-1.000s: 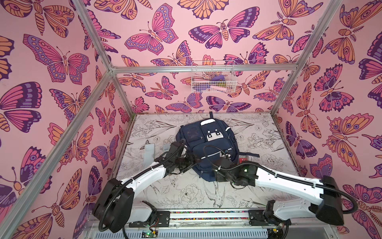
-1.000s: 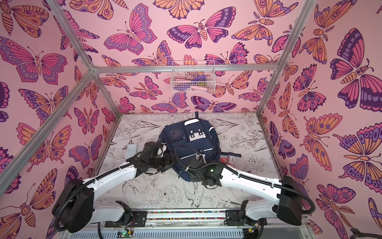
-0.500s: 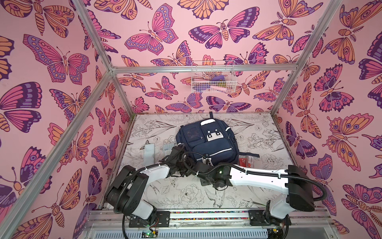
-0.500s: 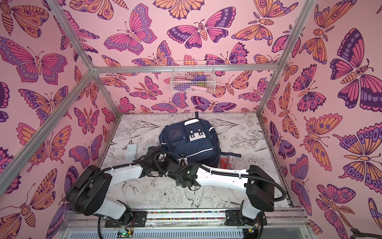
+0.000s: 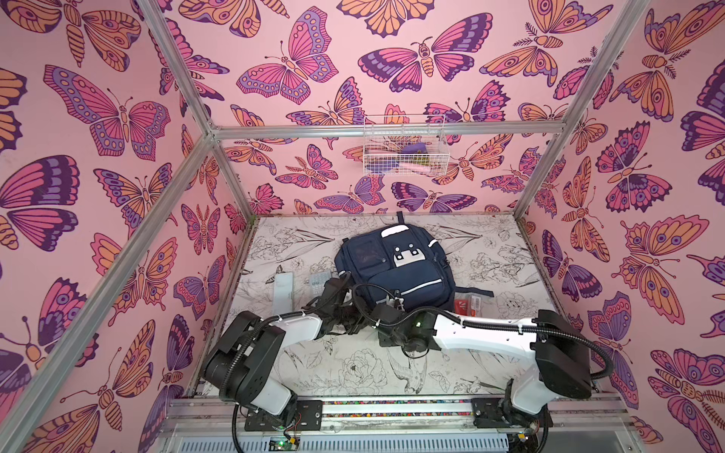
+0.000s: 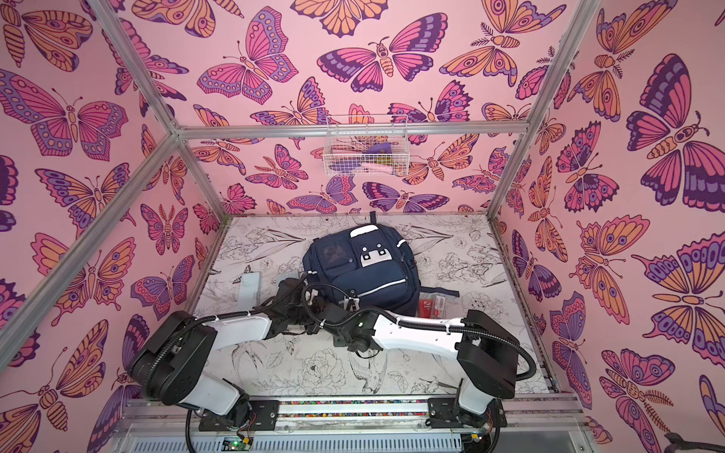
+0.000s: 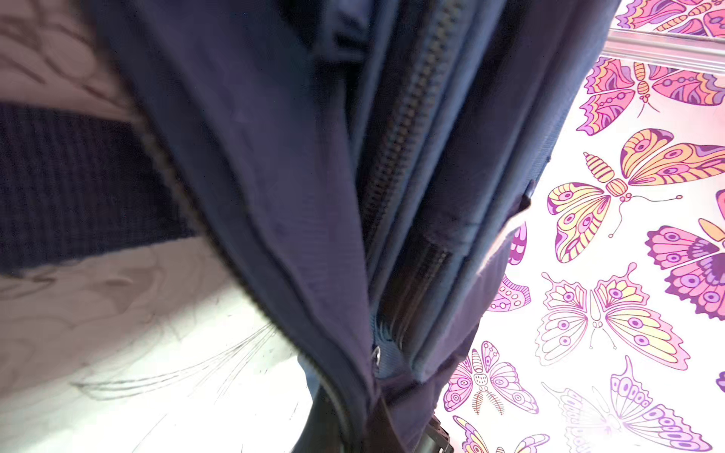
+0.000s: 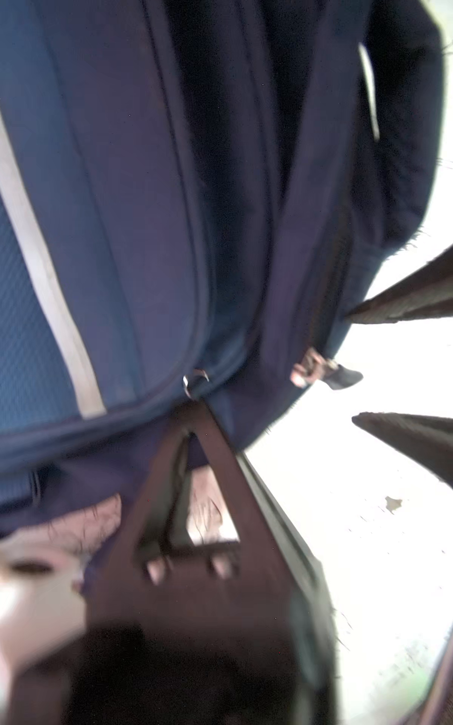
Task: Pack books, pencil case, and school supplies into a backpack
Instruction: Zip the student bag at the center of the table.
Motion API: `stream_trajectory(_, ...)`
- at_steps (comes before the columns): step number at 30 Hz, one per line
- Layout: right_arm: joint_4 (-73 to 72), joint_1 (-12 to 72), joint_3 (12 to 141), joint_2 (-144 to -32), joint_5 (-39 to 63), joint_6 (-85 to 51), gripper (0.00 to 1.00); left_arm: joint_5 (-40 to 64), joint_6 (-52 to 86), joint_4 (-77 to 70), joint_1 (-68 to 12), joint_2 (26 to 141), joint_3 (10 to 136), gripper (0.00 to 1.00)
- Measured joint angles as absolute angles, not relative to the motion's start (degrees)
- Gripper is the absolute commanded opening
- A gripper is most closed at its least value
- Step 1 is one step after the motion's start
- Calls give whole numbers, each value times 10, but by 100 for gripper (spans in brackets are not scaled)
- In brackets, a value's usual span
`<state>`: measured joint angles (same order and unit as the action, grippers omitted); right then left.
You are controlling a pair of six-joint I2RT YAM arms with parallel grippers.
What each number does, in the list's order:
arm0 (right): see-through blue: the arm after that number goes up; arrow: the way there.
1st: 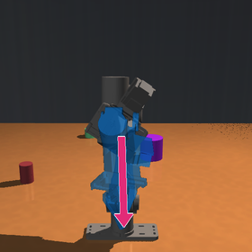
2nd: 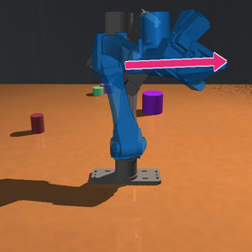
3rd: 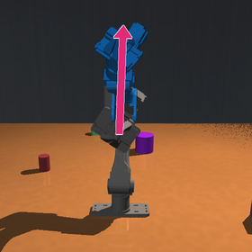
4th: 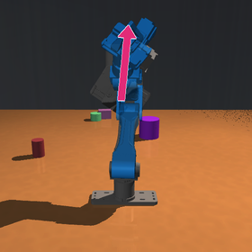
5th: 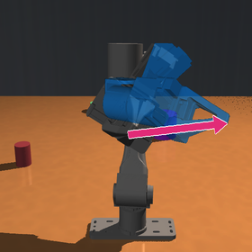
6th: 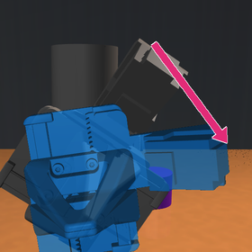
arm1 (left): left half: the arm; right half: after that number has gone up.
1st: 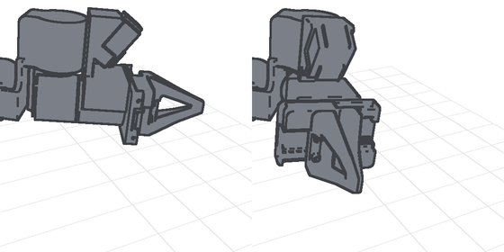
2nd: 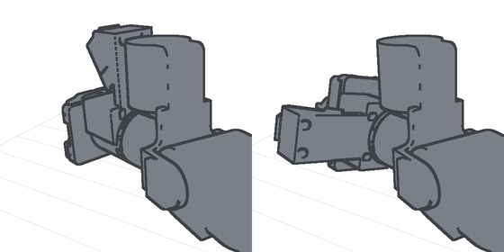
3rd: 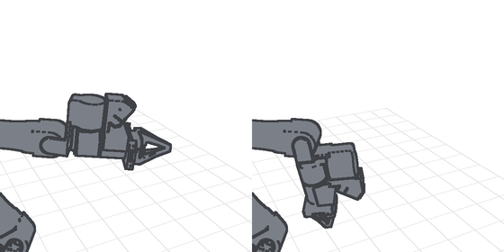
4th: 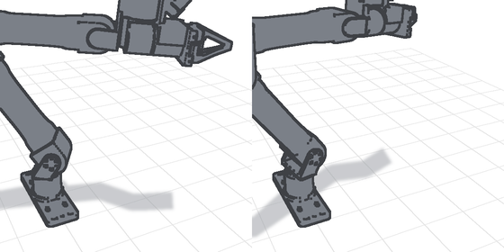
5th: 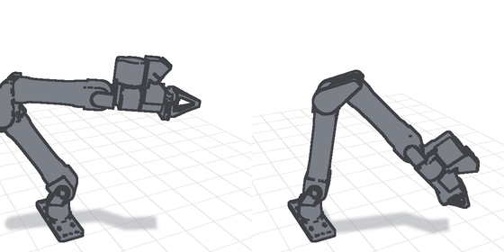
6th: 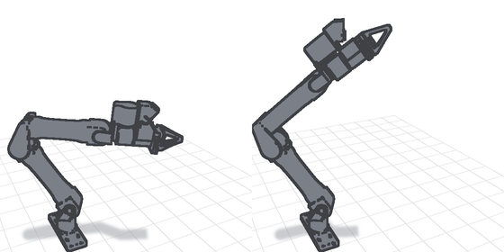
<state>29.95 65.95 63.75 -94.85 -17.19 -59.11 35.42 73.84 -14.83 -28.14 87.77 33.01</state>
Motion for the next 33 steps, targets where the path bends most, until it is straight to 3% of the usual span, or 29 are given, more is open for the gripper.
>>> stream_trajectory(12, 268, 644, 635, -972, -160, -617, 28, 358, 743, -168, -281, 878, 322, 2)
stream_trajectory(23, 235, 631, 623, -984, -143, -626, 13, 356, 747, -180, -281, 878, 316, 0)
stream_trajectory(28, 232, 631, 620, -984, -141, -630, 0, 355, 749, -181, -281, 879, 316, 0)
stream_trajectory(33, 238, 630, 620, -984, -138, -629, 0, 356, 749, -185, -281, 885, 316, 0)
